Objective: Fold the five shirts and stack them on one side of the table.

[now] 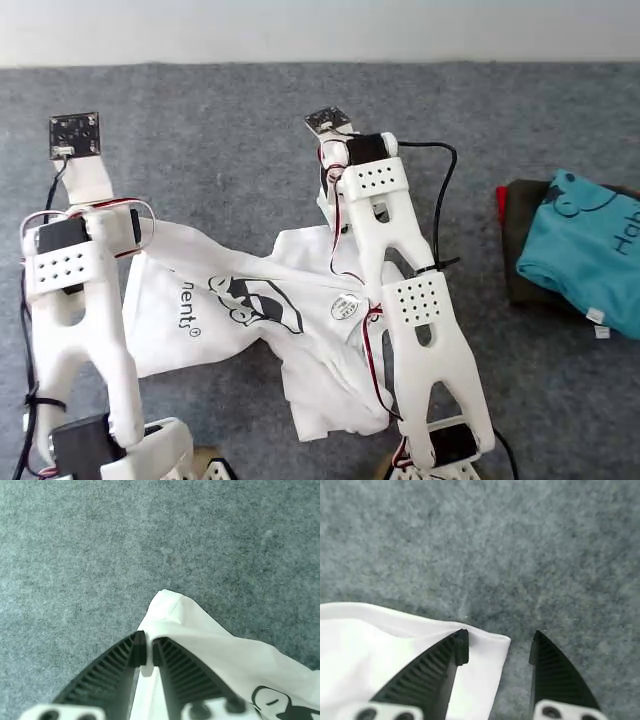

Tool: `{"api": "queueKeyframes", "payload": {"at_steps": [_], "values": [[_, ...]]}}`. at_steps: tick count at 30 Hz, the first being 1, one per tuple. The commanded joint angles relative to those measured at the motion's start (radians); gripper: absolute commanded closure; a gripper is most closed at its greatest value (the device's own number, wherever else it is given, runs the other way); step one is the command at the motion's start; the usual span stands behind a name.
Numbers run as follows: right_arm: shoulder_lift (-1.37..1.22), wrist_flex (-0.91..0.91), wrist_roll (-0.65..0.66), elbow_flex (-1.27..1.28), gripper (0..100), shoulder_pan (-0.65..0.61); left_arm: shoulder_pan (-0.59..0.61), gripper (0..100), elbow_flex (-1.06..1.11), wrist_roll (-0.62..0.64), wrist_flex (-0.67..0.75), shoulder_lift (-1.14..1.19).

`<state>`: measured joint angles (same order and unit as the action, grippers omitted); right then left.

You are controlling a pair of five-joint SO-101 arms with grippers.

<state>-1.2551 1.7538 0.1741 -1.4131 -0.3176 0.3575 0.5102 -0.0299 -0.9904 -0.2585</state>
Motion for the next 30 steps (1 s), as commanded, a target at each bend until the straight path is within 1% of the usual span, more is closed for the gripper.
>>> {"api": "queueKeyframes", "payload": {"at_steps": [1, 3, 5, 8, 10, 12, 15, 22, 30], "values": [[0.143, 0.047, -0.009, 0.014, 84.1, 0.019, -0.003, 99, -0.005, -0.006, -0.002, -0.006], [0.196, 0.045, -0.011, 0.103, 87.6, 0.012, -0.002, 99, -0.005, -0.006, -0.003, -0.006], [0.243, 0.044, -0.011, 0.204, 88.1, 0.007, 0.002, 99, -0.005, -0.006, -0.003, -0.009], [0.274, 0.035, -0.012, 0.331, 84.8, 0.010, -0.002, 99, -0.005, -0.005, -0.003, -0.008], [0.263, 0.019, -0.014, 0.356, 81.5, 0.010, -0.003, 99, -0.005, -0.003, -0.003, -0.006], [0.249, 0.007, -0.026, 0.356, 79.4, 0.010, -0.003, 99, -0.005, -0.005, -0.003, -0.006], [0.239, 0.001, -0.052, 0.333, 79.1, 0.012, -0.002, 99, -0.005, -0.006, -0.003, -0.006], [0.246, 0.041, -0.051, 0.207, 79.2, 0.007, -0.002, 99, -0.005, -0.006, -0.003, -0.006], [0.166, -0.012, -0.052, 0.176, 79.2, 0.007, -0.003, 99, -0.004, -0.006, -0.003, -0.006]]}}
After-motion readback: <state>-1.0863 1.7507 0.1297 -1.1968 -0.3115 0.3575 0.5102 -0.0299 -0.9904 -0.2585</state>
